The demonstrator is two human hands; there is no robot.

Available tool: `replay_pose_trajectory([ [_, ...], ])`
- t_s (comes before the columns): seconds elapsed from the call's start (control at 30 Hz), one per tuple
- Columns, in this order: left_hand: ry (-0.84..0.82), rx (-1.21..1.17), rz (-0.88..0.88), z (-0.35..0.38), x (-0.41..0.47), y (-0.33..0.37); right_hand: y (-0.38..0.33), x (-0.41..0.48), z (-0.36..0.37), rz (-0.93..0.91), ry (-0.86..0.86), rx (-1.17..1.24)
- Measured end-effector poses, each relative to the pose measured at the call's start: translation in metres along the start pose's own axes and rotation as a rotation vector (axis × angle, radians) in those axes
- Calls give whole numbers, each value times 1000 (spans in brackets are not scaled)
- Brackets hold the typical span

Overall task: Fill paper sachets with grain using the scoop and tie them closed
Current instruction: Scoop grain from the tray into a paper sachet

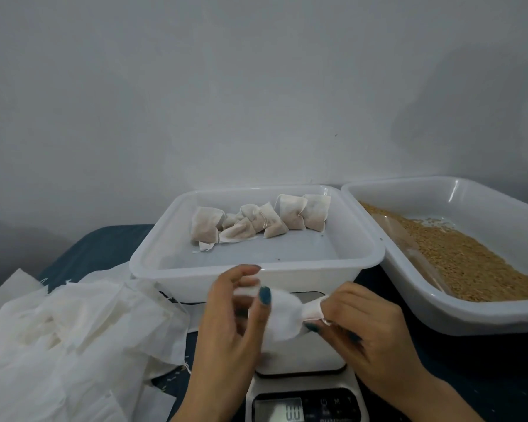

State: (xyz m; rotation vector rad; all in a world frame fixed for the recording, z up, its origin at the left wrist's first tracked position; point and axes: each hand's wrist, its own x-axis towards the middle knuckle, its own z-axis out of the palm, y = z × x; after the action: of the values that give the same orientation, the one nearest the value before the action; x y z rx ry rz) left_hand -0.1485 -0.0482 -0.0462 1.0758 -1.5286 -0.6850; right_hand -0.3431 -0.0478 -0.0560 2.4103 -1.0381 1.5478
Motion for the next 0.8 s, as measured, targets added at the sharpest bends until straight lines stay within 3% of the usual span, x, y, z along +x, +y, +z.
replay_pose_trajectory([
  [0.07, -72, 247, 195, -5, 0, 3, 1, 1, -2, -17, -35, -23],
  [0.13, -260, 342, 302, -9, 0, 2, 0, 2, -3, -57, -72, -42],
  [0.2, -440, 374, 287, -10, 0, 1, -3, 2, -3, -97, -90, -48],
  [0.3, -570, 391, 208, -9, 2, -3, -7, 2, -4, -158, -101, -66],
  [0.47, -523, 397, 223, -8, 2, -8, -11, 2, -5, -227, -97, -99],
  [0.6, -464, 395, 174, -10, 1, -10, -16, 5, -11, -156, -74, -38],
  [0.7, -382, 404, 104, -10, 2, -12, -13, 16, -26, -52, 15, 32],
  [0.8, -324, 395, 67, -11, 4, -12, 15, 36, -63, 241, 177, -209],
])
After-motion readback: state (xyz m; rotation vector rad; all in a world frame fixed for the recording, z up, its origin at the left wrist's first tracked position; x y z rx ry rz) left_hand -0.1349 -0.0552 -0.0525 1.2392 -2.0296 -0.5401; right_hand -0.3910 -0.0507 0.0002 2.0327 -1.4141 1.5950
